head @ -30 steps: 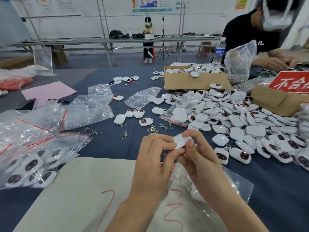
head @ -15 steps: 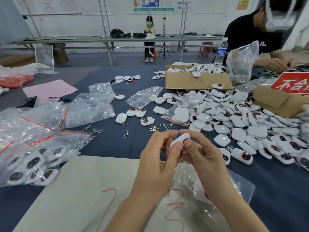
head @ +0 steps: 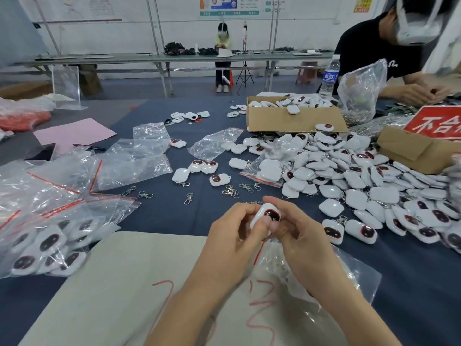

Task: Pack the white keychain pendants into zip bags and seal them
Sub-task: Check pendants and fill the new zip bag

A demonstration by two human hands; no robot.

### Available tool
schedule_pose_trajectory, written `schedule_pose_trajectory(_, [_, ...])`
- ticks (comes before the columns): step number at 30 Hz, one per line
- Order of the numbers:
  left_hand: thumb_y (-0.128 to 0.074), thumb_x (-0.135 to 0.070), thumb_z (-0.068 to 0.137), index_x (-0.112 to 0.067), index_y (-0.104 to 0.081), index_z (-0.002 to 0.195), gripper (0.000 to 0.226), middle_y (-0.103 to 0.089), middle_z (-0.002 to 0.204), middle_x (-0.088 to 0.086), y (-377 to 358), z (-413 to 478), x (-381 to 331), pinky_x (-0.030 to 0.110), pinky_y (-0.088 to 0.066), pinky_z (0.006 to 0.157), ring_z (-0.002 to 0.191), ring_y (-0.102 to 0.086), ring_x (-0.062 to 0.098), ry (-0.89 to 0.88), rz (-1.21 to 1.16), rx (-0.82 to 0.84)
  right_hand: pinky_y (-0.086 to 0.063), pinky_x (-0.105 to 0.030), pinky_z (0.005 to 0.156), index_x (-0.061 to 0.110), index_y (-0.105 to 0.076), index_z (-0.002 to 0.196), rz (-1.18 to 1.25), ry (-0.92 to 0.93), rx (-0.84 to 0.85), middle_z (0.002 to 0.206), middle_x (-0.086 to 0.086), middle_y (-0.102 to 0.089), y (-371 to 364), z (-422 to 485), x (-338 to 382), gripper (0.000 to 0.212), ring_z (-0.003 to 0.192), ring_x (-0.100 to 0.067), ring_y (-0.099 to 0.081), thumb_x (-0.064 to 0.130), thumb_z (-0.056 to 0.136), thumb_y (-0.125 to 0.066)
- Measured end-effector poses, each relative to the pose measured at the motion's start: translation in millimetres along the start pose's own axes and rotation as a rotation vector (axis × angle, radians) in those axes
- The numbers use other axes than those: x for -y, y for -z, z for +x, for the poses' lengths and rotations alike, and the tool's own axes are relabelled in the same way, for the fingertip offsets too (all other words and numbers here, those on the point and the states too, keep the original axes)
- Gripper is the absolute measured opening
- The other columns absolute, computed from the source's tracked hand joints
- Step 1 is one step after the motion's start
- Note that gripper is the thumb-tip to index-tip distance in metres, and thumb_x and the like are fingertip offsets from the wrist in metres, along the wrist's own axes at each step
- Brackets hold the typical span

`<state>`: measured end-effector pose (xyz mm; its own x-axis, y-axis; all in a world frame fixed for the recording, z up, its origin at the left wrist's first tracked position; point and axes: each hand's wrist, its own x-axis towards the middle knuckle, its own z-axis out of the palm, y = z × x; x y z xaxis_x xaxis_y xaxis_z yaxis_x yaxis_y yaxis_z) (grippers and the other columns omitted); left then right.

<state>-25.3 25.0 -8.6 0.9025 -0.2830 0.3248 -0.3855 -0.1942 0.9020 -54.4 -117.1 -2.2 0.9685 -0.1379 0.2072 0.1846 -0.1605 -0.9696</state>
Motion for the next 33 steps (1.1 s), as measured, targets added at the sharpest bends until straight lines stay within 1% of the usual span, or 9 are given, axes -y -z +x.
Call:
schedule_pose_trajectory(4, [-0.063,-0.029,0.099,-0.032,-0.066,0.099,0.005,-0.073,0.089,-0.019,-3.2,-1.7,-0.2,0.012,-0.048,0.067,0.081,-0.068,0.006,-0.035,0.009,0.008,-0.052,-0.012,0.076,0.028,-0.061,0.121,-0.04,0.0,-0.014,0.078,0.024,-0.067,0.0,-0.3,-4.0,0.043,0.076,0.006,-0.064,-0.008,0.098,-0.051])
schedule_pose_trajectory(10, [-0.062,-0.032,0.099,-0.031,-0.066,0.096,0.005,-0.075,0.092,-0.013,-7.2,-2.7,1.2,0.012,-0.048,0.068,0.084,-0.07,0.01,-0.056,-0.017,0.012,-0.055,-0.025,0.087,0.041,-0.054,0.118,-0.141,0.01,-0.047,0.073,0.024,-0.057,-1.1,-1.3,-7.1,0.059,0.072,0.002,-0.058,-0.014,0.097,-0.045])
schedule_pose_trajectory(12, [-0.062,-0.032,0.099,-0.03,-0.066,0.096,0.005,-0.075,0.091,-0.014,-7.7,-3.0,1.7,0.013,-0.049,0.068,0.085,-0.069,0.01,-0.053,-0.026,0.007,-0.055,-0.021,0.085,0.044,-0.054,0.116,-0.15,0.018,-0.041,0.074,0.025,-0.058,-0.5,-1.9,-6.1,0.06,0.073,0.003,-0.058,-0.012,0.098,-0.045])
schedule_pose_trajectory(18, [-0.057,-0.04,0.097,-0.033,-0.065,0.093,0.011,-0.073,0.083,-0.008,-10.5,-2.2,-2.3,0.034,-0.054,0.068,0.075,-0.067,0.016,-0.045,-0.081,-0.061,-0.05,-0.013,0.079,0.04,-0.059,0.114,-0.097,0.045,-0.029,0.092,0.016,-0.07,1.2,-2.8,-0.7,0.046,0.087,0.002,-0.065,-0.004,0.1,-0.051])
schedule_pose_trajectory(21, [-0.056,-0.041,0.095,-0.03,-0.063,0.092,0.014,-0.073,0.081,-0.003,-13.4,-3.4,-4.8,0.041,-0.053,0.07,0.077,-0.066,0.025,-0.019,-0.119,-0.073,-0.052,-0.018,0.081,0.041,-0.056,0.117,-0.094,0.059,-0.033,0.092,0.005,-0.068,-0.5,-3.2,-1.2,0.047,0.086,-0.003,-0.065,-0.003,0.1,-0.053])
schedule_pose_trajectory(23, [-0.055,-0.039,0.096,-0.025,-0.063,0.09,0.017,-0.074,0.082,-0.006,-15.9,-5.2,-5.1,0.04,-0.052,0.07,0.078,-0.065,0.025,-0.016,-0.127,-0.073,-0.052,-0.019,0.082,0.042,-0.053,0.118,-0.102,0.063,-0.029,0.086,0.015,-0.063,-1.4,-3.4,-2.7,0.049,0.083,-0.002,-0.062,-0.003,0.1,-0.051])
schedule_pose_trajectory(26, [-0.055,-0.036,0.098,-0.022,-0.062,0.09,0.017,-0.074,0.081,-0.011,-18.3,-6.6,-4.4,0.029,-0.047,0.063,0.07,-0.061,0.012,-0.018,-0.127,-0.066,-0.046,-0.01,0.075,0.042,-0.047,0.12,-0.129,0.074,-0.023,0.074,0.027,-0.054,-1.1,-2.9,-4.4,0.055,0.073,0.005,-0.055,-0.009,0.099,-0.048])
schedule_pose_trajectory(31, [-0.056,-0.036,0.099,-0.024,-0.063,0.091,0.016,-0.071,0.078,-0.009,-19.5,-5.5,-2.4,0.024,-0.048,0.063,0.071,-0.063,0.009,-0.019,-0.121,-0.088,-0.043,-0.022,0.079,0.046,-0.045,0.12,-0.147,0.073,-0.042,0.075,0.027,-0.053,-0.6,-1.0,-7.5,0.056,0.076,-0.001,-0.053,-0.006,0.099,-0.051])
schedule_pose_trajectory(33, [-0.056,-0.035,0.102,-0.025,-0.066,0.098,0.014,-0.071,0.082,-0.005,-19.3,-4.7,-3.1,0.024,-0.053,0.066,0.074,-0.065,0.013,-0.023,-0.135,-0.105,-0.043,-0.018,0.076,0.047,-0.046,0.12,-0.15,0.09,-0.045,0.076,0.027,-0.056,1.0,1.3,-4.1,0.054,0.072,0.002,-0.056,-0.002,0.099,-0.055])
